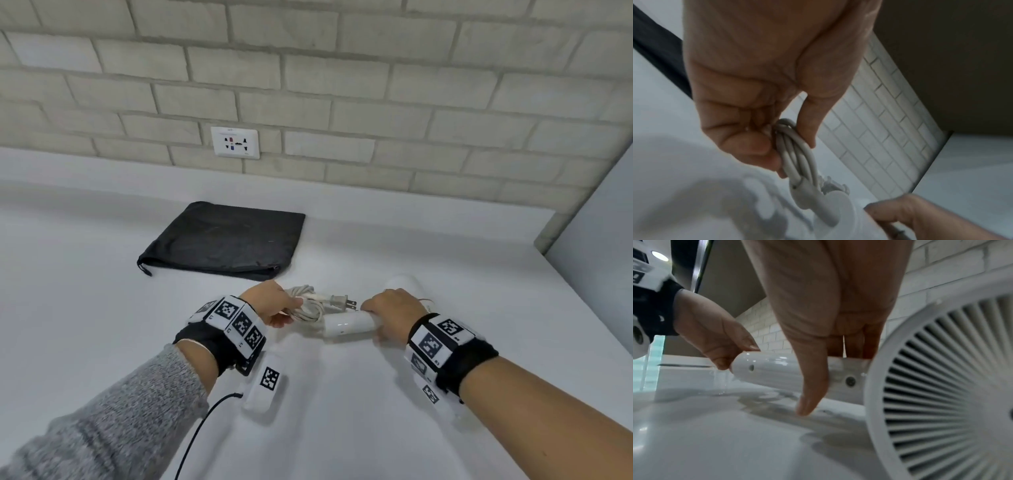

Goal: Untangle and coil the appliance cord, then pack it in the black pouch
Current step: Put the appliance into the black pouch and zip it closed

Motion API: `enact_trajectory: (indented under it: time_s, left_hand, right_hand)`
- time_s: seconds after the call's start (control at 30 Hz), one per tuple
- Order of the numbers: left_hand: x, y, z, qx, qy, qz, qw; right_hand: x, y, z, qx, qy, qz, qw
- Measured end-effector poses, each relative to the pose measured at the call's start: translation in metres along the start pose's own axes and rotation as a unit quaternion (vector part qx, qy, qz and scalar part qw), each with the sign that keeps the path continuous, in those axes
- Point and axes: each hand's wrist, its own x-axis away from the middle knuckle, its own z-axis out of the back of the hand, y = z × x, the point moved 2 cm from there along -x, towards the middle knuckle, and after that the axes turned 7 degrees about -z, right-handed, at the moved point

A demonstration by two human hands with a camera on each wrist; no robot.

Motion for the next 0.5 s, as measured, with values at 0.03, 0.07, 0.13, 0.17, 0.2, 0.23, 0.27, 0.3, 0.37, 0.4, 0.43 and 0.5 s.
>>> enact_trajectory:
  time_s: [0.03, 0.07, 0.13, 0.17, 0.2, 0.23, 0.27, 0.3, 0.37, 0.4, 0.43, 0.5]
  left_hand:
    - [-0.002, -0.003, -0.002, -0.007, 0.000, 0.002, 1.000]
    - [-0.003, -0.005, -0.003, -0.021, 0.002, 0.000, 1.000]
    - [-0.004, -0.007, -0.003, -0.070, -0.011, -0.004, 0.998]
    - [-0.005, -0.007, 0.000, -0.096, -0.019, -0.004, 0.995]
    - [-0.007, -0.006, 0.006, -0.121, -0.023, -0.004, 0.992]
    - [-0.009, -0.004, 0.014, -0.146, -0.014, -0.008, 0.989]
    - [-0.011, 0.000, 0.025, -0.183, 0.016, -0.018, 0.983]
    - [-0.015, 0.004, 0.037, -0.235, 0.063, -0.038, 0.969]
    - [-0.023, 0.010, 0.061, -0.331, 0.158, -0.078, 0.927]
    - [-0.029, 0.010, 0.069, -0.349, 0.184, -0.088, 0.915]
    - [-0.037, 0.008, 0.074, -0.367, 0.187, -0.084, 0.907]
    - [-0.050, 0.003, 0.077, -0.423, 0.150, -0.052, 0.892]
  right_hand:
    - [-0.001, 0.000, 0.000, 0.013, -0.007, 0.001, 1.000]
    - [-0.002, 0.000, -0.001, 0.023, -0.014, 0.002, 1.000]
    - [-0.005, -0.001, -0.002, 0.033, -0.030, 0.002, 0.999]
    - [-0.006, -0.002, -0.003, 0.034, -0.033, -0.001, 0.999]
    - [-0.006, -0.002, -0.004, 0.028, -0.036, -0.003, 0.999]
    - [-0.007, -0.002, -0.004, 0.017, -0.040, -0.006, 0.999]
    - [-0.007, -0.003, -0.003, 0.002, -0.044, -0.008, 0.999]
    - [-0.007, -0.004, -0.001, -0.019, -0.046, -0.013, 0.999]
    - [-0.005, -0.009, 0.009, -0.074, -0.042, -0.027, 0.996]
    - [-0.005, -0.011, 0.016, -0.102, -0.030, -0.031, 0.994]
    - [-0.004, -0.014, 0.023, -0.126, -0.015, -0.033, 0.991]
    - [-0.003, -0.021, 0.035, -0.150, 0.006, -0.035, 0.988]
